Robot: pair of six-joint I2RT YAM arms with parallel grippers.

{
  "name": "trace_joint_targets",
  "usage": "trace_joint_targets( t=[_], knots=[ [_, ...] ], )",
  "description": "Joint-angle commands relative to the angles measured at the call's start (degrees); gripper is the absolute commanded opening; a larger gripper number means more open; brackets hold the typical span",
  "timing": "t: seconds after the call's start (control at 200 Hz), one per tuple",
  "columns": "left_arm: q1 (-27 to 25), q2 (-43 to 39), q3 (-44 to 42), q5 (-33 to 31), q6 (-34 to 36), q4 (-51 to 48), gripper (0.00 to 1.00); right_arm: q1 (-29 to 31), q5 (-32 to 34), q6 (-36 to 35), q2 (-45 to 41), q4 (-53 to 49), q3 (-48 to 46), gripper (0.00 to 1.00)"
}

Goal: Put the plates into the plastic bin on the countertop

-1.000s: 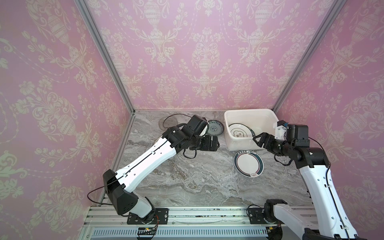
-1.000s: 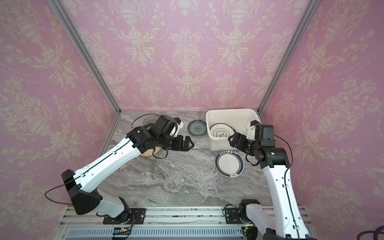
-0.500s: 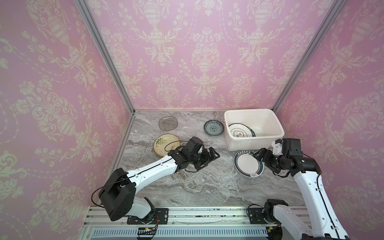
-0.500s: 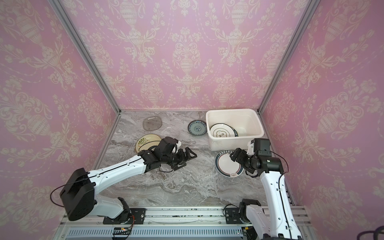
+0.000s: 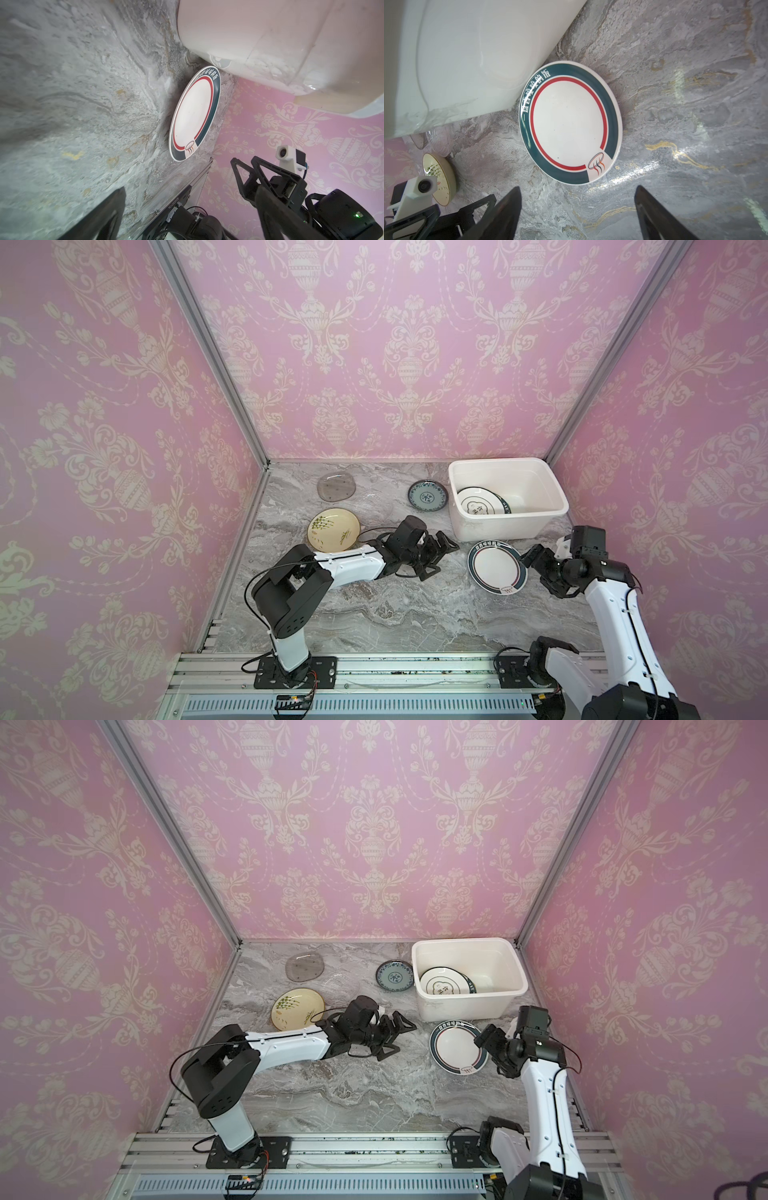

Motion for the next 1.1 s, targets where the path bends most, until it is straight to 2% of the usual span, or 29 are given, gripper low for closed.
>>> trace_joint_targets(
  t=[0.0,0.18,0.675,0.911,1.096],
  knots=[
    [-1.83,5.21,1.78,-2.05,-6.9,10.43,0.99,-2.08,2.01,1.84,1.66,3.24,-2.31,0.86],
    [-3.73,12.04,2.45,-3.93,-12.14,21.27,0.99,-5.96,0.84,2.52,5.02,7.8,-5.35,0.85],
    [-4.02,15.57,3.29,-4.42,-11.13,18.69,0.96,-6.84,-8.63,2.39,18.34,21.26,-9.53,0.76],
    [-3.76,15.64,3.77,-4.4,-9.32,15.34,0.91,-6.87,-13.34,2.25,18.79,25.8,-13.13,0.72],
    [-3.76,15.24,3.74,-4.4,-8.16,13.28,0.89,-6.84,-17.36,2.46,20.12,28.78,-15.17,0.65]
  ],
)
